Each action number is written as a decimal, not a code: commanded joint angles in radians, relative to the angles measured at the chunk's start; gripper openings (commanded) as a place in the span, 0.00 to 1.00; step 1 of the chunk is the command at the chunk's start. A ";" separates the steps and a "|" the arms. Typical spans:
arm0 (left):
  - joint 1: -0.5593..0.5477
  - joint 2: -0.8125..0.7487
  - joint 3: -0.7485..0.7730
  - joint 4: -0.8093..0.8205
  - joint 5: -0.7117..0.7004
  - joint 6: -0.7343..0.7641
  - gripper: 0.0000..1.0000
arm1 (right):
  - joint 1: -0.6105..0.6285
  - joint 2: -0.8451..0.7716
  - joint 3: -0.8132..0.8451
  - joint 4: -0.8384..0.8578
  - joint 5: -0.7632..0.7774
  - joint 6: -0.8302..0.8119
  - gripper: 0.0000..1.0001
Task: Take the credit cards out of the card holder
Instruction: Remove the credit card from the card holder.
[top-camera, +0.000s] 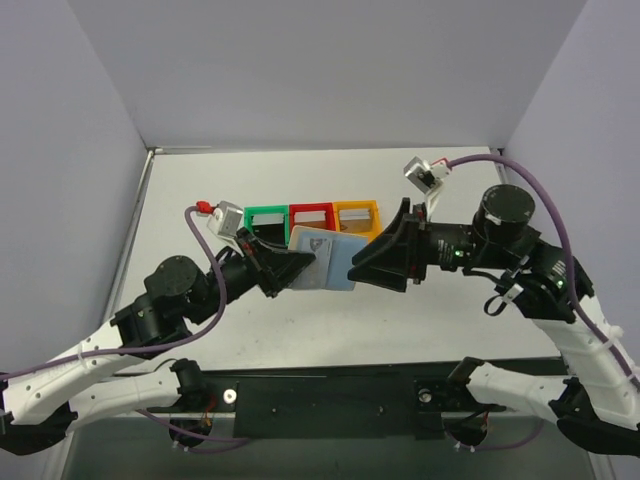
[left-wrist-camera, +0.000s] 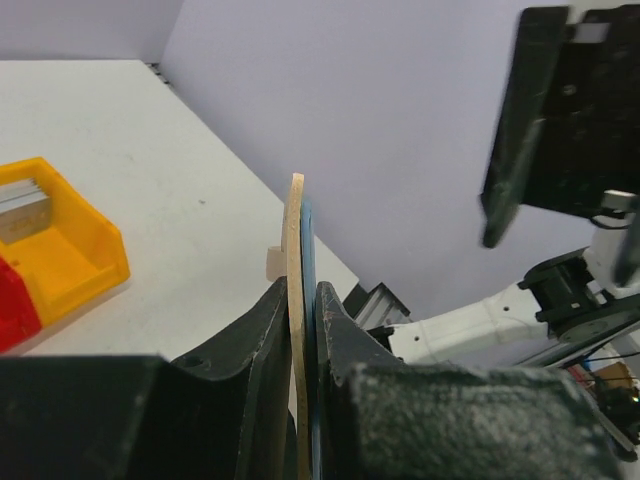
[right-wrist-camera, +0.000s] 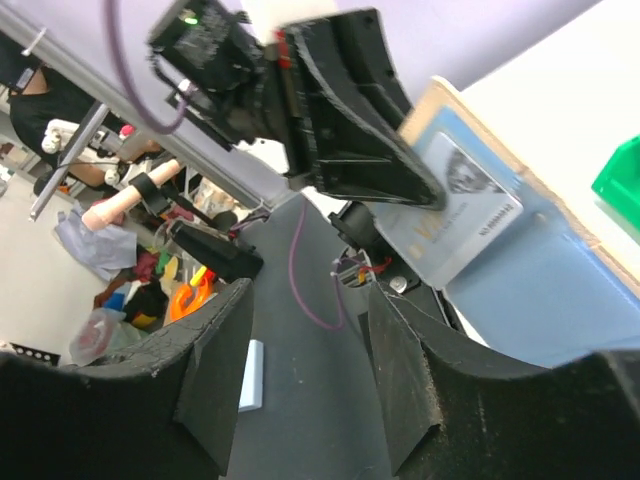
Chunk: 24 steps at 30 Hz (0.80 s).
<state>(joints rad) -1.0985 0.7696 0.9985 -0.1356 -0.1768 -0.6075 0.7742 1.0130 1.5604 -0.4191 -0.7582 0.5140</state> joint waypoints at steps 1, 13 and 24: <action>0.003 -0.019 -0.011 0.194 0.066 -0.058 0.00 | 0.007 0.019 -0.074 0.129 0.020 0.049 0.43; 0.048 -0.079 -0.101 0.337 0.158 -0.169 0.00 | 0.002 0.022 -0.148 0.235 0.008 0.112 0.51; 0.051 -0.113 -0.190 0.455 0.115 -0.224 0.00 | 0.004 0.027 -0.178 0.312 0.031 0.175 0.56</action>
<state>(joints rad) -1.0515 0.6678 0.8127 0.1925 -0.0517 -0.7982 0.7738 1.0538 1.3911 -0.2028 -0.7357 0.6552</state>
